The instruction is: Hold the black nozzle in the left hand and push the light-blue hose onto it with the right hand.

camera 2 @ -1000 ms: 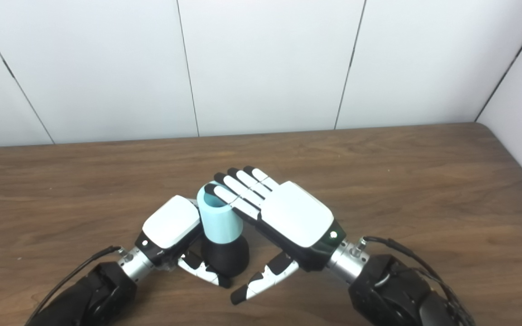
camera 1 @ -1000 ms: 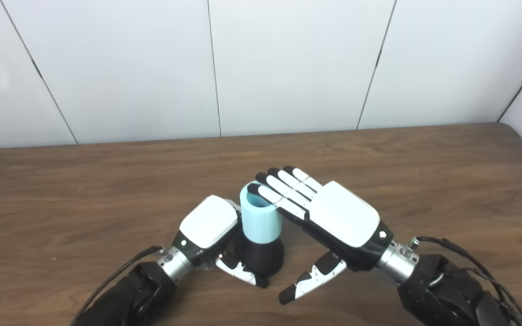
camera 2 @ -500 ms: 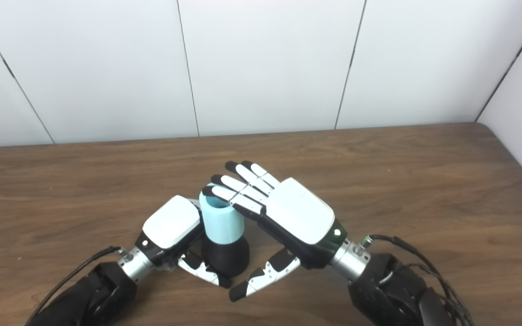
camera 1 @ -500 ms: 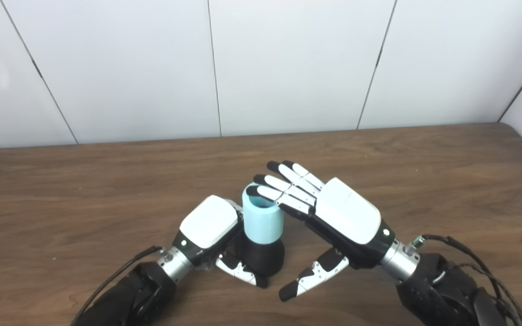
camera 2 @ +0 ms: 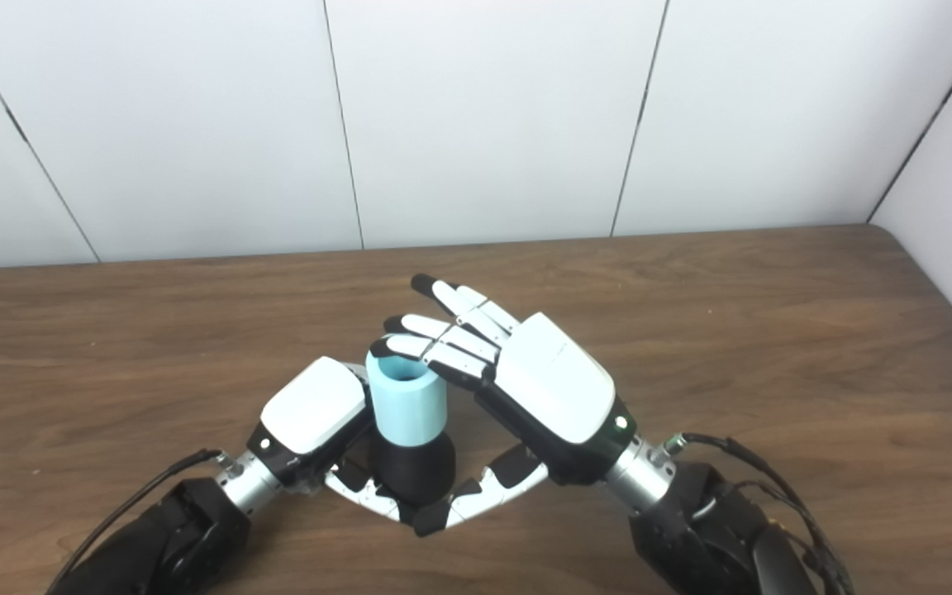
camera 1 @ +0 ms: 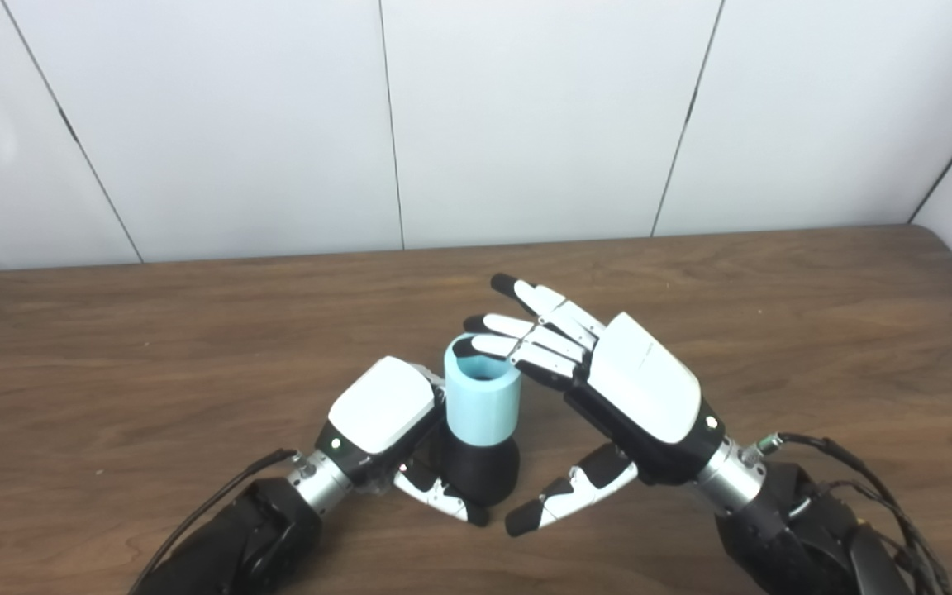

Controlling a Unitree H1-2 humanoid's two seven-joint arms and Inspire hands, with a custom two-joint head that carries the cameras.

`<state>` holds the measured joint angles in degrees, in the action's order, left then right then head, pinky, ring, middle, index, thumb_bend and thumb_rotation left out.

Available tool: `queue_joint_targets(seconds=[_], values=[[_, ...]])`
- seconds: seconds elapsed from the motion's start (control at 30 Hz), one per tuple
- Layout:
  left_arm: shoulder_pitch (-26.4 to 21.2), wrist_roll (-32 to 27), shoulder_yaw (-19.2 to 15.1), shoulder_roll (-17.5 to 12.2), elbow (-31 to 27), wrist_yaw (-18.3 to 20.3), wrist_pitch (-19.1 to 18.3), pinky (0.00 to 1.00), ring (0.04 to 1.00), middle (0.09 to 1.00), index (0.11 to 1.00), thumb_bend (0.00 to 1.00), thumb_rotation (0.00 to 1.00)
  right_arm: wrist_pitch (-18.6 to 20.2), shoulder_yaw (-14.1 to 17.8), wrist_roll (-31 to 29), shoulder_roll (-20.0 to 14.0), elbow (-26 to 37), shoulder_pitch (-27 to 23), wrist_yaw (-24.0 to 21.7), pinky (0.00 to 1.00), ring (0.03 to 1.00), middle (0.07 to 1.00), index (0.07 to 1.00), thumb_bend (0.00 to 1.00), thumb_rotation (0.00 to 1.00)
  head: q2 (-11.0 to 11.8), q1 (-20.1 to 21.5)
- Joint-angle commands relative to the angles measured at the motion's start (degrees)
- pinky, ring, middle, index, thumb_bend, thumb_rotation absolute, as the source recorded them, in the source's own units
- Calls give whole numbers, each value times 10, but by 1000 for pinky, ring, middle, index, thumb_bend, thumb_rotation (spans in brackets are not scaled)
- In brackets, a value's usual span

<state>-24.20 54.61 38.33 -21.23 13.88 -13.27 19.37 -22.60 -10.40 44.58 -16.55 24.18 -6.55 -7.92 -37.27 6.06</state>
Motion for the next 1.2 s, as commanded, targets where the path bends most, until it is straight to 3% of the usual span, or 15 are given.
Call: queue_joint_targets(seconds=[0.0,0.5,0.7,1.17], values=[[24,35,29,-6,30,41,9,442,470,468,484,504,0,5,3,1,0,28,-15,-4,960,1000,892,848,858,814,-1,0],[25,34,30,-6,27,47,6,450,472,475,477,504,0,35,-8,19,-3,41,-27,-69,927,1000,876,850,880,809,-1,-1],[25,35,30,-6,28,41,9,444,470,470,483,504,0,49,-15,22,-5,47,-28,-95,963,1000,886,860,885,813,-2,-1],[26,32,27,-9,22,46,6,447,473,478,473,505,0,47,-17,38,-19,43,-9,-98,937,956,833,791,895,753,-5,0]])
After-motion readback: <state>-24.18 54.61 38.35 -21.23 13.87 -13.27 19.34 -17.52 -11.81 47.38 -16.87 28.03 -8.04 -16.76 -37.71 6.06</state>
